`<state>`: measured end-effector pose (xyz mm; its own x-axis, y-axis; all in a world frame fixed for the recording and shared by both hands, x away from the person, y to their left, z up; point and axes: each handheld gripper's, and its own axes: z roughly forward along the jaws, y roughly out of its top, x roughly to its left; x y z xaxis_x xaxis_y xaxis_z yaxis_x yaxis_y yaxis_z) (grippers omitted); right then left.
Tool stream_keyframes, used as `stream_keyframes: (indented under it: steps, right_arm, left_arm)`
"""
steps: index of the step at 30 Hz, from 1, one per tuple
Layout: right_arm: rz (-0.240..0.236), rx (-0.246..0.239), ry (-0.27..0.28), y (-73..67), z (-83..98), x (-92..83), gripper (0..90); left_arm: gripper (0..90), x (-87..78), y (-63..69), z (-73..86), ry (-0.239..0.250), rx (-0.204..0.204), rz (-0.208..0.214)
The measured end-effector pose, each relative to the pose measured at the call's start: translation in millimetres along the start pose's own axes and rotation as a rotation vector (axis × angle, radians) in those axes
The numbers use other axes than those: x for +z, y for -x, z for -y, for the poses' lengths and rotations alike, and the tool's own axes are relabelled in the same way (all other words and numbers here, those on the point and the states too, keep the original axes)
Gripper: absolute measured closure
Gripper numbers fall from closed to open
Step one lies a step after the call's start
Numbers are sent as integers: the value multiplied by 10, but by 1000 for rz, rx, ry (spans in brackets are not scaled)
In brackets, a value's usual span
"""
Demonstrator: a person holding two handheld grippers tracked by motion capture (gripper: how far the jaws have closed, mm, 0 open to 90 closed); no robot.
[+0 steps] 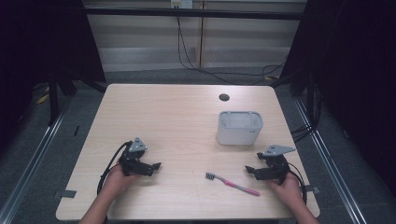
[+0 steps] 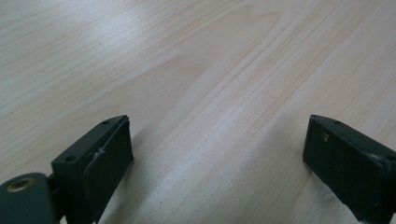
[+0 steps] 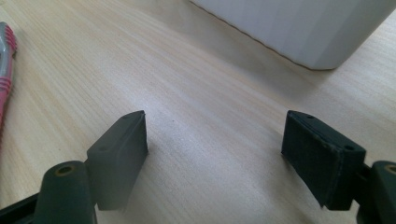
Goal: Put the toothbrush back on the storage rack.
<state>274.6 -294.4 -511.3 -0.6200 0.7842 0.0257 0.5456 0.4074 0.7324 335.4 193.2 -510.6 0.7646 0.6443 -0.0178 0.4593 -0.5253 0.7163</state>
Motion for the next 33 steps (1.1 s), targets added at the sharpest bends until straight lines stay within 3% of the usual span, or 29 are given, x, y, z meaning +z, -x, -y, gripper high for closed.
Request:
stream_keyframes:
  steps: [6, 9, 12, 16, 23, 26, 32, 33]
  right_arm:
    - [14, 14, -3, -13, 3, -6, 219]
    - [28, 25, -54, -36, -55, -13, 215]
    - [21, 33, -111, -44, -120, -15, 210]
    - [-22, 69, -120, -50, -179, -45, 226]
    - [-43, -6, -116, -140, -375, -174, 256]
    - [-100, -7, -172, -216, -434, -164, 283]
    - [-143, -54, -227, -341, -506, -119, 293]
    - [-149, -80, -235, -390, -540, -100, 297]
  left_arm:
    - [78, -1, -2, 0, -2, 2, 0]
    - [77, -2, -2, -1, -4, 3, 0]
    - [76, -2, -2, -1, -4, 3, 0]
    - [76, -1, -2, -1, -2, 2, 1]
    - [76, -2, -1, -1, -3, 3, 0]
    - [76, -1, -2, -1, -2, 3, 1]
    - [76, -1, -2, -1, -2, 2, 1]
    - [76, -1, -2, -1, -2, 3, 1]
